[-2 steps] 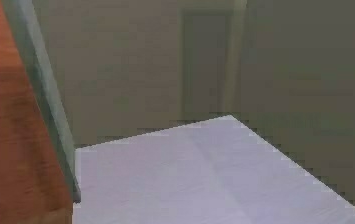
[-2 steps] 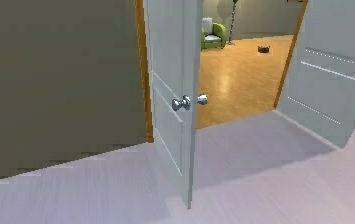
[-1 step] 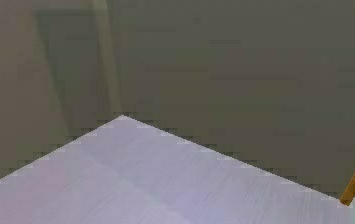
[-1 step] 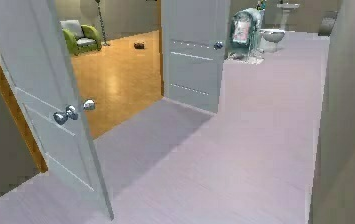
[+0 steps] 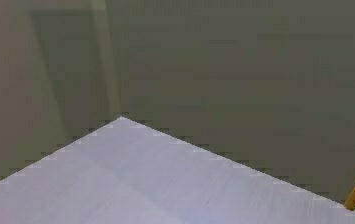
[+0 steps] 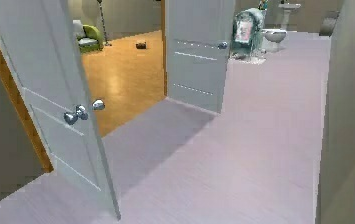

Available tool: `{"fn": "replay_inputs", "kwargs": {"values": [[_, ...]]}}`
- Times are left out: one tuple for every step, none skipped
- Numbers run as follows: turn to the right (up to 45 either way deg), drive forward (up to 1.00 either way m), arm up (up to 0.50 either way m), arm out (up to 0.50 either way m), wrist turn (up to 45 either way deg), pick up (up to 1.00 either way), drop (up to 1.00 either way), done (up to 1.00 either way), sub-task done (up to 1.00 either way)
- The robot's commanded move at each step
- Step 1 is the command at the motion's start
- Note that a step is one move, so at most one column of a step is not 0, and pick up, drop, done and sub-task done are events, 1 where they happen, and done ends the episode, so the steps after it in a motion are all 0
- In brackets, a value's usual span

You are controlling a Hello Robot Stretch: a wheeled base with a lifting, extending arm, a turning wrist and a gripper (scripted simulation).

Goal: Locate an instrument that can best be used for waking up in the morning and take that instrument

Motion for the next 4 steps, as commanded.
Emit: {"fn": "replay_inputs", "kwargs": {"values": [[-45.0, 0.00, 0.00, 0.00, 0.0, 0.00, 0.00, 0.00, 0.00], [-36.0, 0.00, 0.00, 0.00, 0.0, 0.00, 0.00, 0.00, 0.00], [0.0, 0.25, 0.00, 0.00, 0.0, 0.00, 0.00, 0.00, 0.00], [-45.0, 0.00, 0.00, 0.00, 0.0, 0.00, 0.00, 0.00, 0.00]]}}
